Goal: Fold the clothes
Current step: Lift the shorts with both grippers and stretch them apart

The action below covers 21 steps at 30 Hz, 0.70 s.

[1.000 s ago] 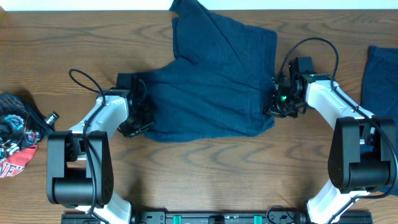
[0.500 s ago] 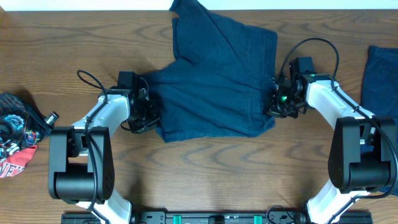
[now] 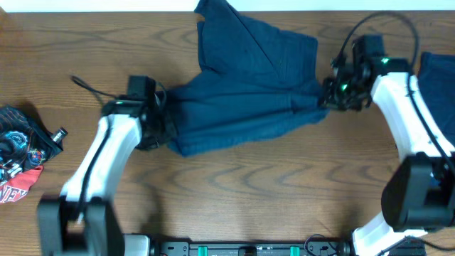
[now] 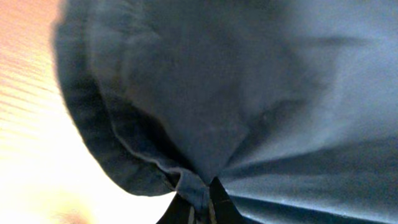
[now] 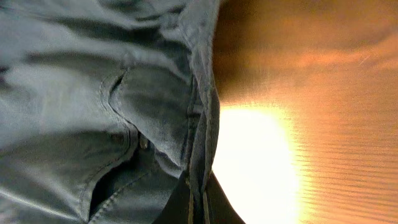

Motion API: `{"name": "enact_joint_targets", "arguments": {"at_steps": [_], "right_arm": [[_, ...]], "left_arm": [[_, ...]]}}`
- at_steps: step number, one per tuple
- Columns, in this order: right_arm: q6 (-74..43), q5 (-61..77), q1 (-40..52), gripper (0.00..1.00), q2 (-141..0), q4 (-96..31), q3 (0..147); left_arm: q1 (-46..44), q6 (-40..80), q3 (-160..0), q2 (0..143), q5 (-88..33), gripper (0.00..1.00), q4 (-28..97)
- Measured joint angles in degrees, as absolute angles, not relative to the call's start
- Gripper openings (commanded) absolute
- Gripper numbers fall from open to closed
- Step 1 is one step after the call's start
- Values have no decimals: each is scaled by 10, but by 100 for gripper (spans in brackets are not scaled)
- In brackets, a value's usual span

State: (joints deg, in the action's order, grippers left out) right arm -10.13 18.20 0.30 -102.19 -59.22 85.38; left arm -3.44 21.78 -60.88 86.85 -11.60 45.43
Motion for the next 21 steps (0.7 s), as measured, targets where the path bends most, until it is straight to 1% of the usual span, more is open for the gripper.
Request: {"name": "enact_joint_targets", "arguments": {"at_steps": [5, 9, 21], "right_arm": [[-92, 179, 3, 1, -988, -677, 980], [-86, 180, 3, 1, -969, -741, 1090], [-83, 182, 4, 1, -934, -916, 1448]], "left_arm": [[-37, 218, -702, 747, -85, 6, 526], [-39, 218, -788, 685, -77, 6, 590], [-39, 211, -1086, 602, -75, 6, 748]]}}
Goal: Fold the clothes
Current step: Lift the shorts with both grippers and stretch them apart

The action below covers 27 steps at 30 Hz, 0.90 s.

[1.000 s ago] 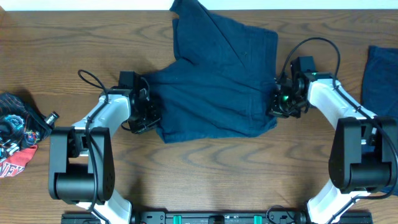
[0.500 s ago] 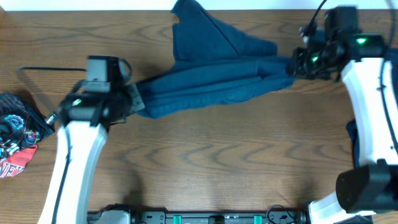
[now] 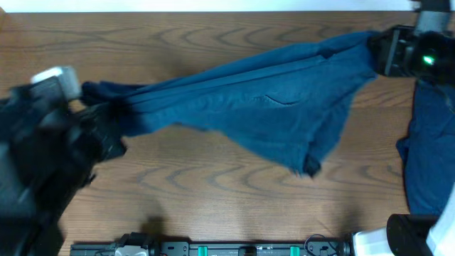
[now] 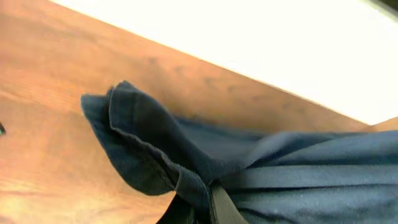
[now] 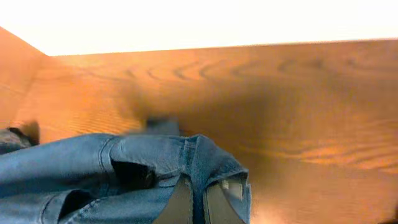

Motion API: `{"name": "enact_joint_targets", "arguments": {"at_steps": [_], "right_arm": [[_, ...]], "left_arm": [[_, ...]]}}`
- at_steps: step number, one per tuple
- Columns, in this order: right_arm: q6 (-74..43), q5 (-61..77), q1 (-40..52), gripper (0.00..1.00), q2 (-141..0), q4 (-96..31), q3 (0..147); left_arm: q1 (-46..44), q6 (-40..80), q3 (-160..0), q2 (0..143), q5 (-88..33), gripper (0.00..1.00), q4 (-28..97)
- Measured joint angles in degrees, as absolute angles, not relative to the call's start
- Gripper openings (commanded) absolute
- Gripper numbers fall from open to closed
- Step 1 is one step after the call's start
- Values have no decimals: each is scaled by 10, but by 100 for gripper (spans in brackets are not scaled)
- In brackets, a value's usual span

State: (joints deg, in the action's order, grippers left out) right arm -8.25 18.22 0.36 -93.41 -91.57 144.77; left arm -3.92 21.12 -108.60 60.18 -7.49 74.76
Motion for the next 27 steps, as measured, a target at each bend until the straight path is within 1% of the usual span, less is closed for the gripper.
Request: {"name": "enact_joint_targets", "arguments": {"at_steps": [3, 6, 11, 14, 18, 27], "right_arm": [[-85, 183, 4, 1, -925, -945, 1517], [-90, 184, 3, 1, -915, -957, 1549], [-96, 185, 2, 1, -920, -969, 1557], [-99, 185, 1, 1, -947, -971, 1555], [-101, 178, -2, 1, -997, -970, 1543], [-103, 153, -5, 1, -1170, -965, 1531]], "left_arm": [[-39, 211, -1159, 595, -75, 6, 782], [-39, 211, -1201, 591, -75, 6, 792], [-39, 211, -1217, 597, -74, 6, 794], [-39, 211, -1219, 629, -75, 6, 803], [-39, 211, -1221, 711, -73, 6, 812], [-44, 211, -1217, 999, -70, 6, 798]]}}
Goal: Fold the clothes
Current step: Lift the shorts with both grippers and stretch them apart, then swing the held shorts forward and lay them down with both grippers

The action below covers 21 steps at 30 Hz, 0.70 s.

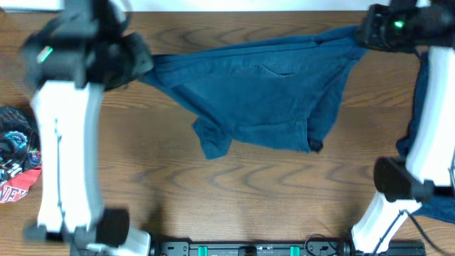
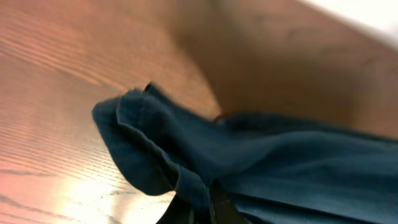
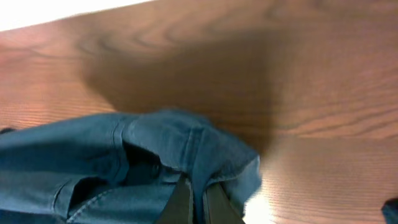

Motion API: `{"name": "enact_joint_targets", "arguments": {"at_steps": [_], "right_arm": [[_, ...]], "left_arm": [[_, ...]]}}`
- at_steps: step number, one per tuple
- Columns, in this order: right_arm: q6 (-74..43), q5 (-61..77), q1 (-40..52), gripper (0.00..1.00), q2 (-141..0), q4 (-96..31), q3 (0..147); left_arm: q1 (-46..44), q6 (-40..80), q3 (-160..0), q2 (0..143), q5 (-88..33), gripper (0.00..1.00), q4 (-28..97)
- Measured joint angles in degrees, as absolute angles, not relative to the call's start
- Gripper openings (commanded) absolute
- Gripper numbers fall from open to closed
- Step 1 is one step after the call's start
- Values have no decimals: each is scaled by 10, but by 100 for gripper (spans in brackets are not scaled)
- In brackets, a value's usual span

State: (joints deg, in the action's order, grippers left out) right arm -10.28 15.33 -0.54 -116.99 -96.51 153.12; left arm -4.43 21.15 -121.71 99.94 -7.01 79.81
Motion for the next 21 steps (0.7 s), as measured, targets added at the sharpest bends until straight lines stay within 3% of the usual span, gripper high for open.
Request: {"name": "enact_joint_targets", "arguments": {"at_steps": [8, 14, 21], "right_arm": [[-102, 122, -12, 1, -1256, -957, 1521], [-98, 111, -17, 1, -1241, -936, 1522], [-96, 131, -17, 1, -1199, -799, 1522]], "left_arm": [[-78, 211, -1212, 1114, -46, 6, 731], [-94, 211, -1212, 1073, -31, 6, 697], [-96, 209, -1212, 967, 16, 6, 603]]}}
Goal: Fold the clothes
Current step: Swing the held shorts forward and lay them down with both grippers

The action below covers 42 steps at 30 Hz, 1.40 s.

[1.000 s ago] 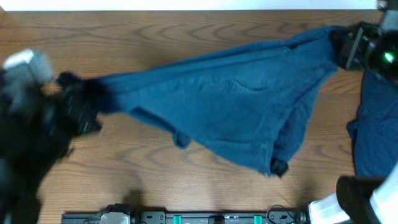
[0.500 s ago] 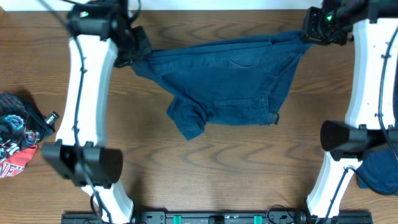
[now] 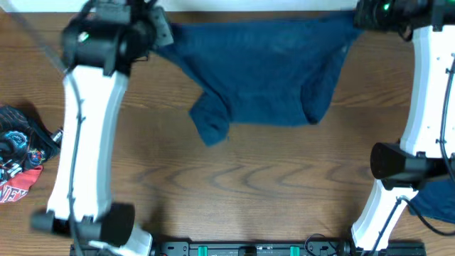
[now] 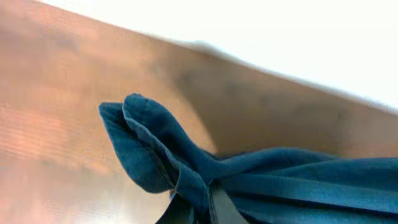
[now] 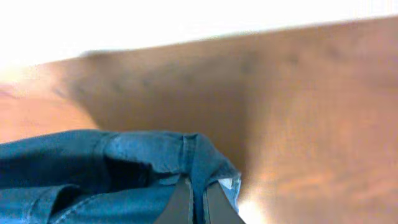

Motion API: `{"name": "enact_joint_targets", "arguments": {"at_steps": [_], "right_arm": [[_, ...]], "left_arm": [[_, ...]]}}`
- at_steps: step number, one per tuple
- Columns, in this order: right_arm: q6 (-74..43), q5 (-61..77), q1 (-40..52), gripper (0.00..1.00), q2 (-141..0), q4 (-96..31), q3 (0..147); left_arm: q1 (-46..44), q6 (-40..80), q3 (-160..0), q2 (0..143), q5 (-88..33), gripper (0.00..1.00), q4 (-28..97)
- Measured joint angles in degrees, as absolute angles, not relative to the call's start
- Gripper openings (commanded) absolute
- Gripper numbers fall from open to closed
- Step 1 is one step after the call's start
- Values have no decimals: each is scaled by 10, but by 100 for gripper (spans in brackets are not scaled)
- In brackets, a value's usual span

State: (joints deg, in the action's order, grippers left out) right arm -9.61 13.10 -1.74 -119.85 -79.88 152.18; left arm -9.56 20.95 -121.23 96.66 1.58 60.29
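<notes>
A pair of dark blue denim shorts [image 3: 266, 71] hangs stretched between both arms over the far part of the table, its two legs drooping toward the wood. My left gripper [image 3: 158, 30] is shut on the left end of the waistband [image 4: 186, 177], bunched between the fingers. My right gripper [image 3: 364, 16] is shut on the right end of the waistband [image 5: 196, 168], with a pocket edge beside it. In the wrist views only the fingertip bases show, pinching cloth.
A red, black and blue printed garment [image 3: 18, 160] lies at the table's left edge. Another blue garment [image 3: 434, 203] shows at the lower right behind the right arm's base [image 3: 398, 167]. The wooden table [image 3: 234, 192] meets a white wall at the far edge.
Both grippers, still shut on the shorts, stand farther toward the back edge. The waistband is now pulled straighter and the shorts hang flatter, with the legs closer to the far side.
The shorts lay crumpled mid-table with both grippers shut on opposite ends. Then they were lifted and stretched wide in the air. Then they were spread with the waistband toward the back. Now they hang taut near the far edge.
</notes>
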Motion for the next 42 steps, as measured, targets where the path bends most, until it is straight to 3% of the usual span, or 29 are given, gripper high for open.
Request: {"name": "enact_joint_targets", "arguments": {"at_steps": [6, 11, 42], "right_arm": [[-102, 162, -17, 1, -1140, -674, 1522], [-103, 182, -17, 1, -1101, -645, 1529], [-84, 215, -17, 0, -1181, -906, 1530]], "left_arm": [[-90, 209, -1216, 896, 34, 6, 519], [-72, 209, -1216, 886, 34, 6, 501], [-65, 210, -1216, 908, 21, 6, 671]]}}
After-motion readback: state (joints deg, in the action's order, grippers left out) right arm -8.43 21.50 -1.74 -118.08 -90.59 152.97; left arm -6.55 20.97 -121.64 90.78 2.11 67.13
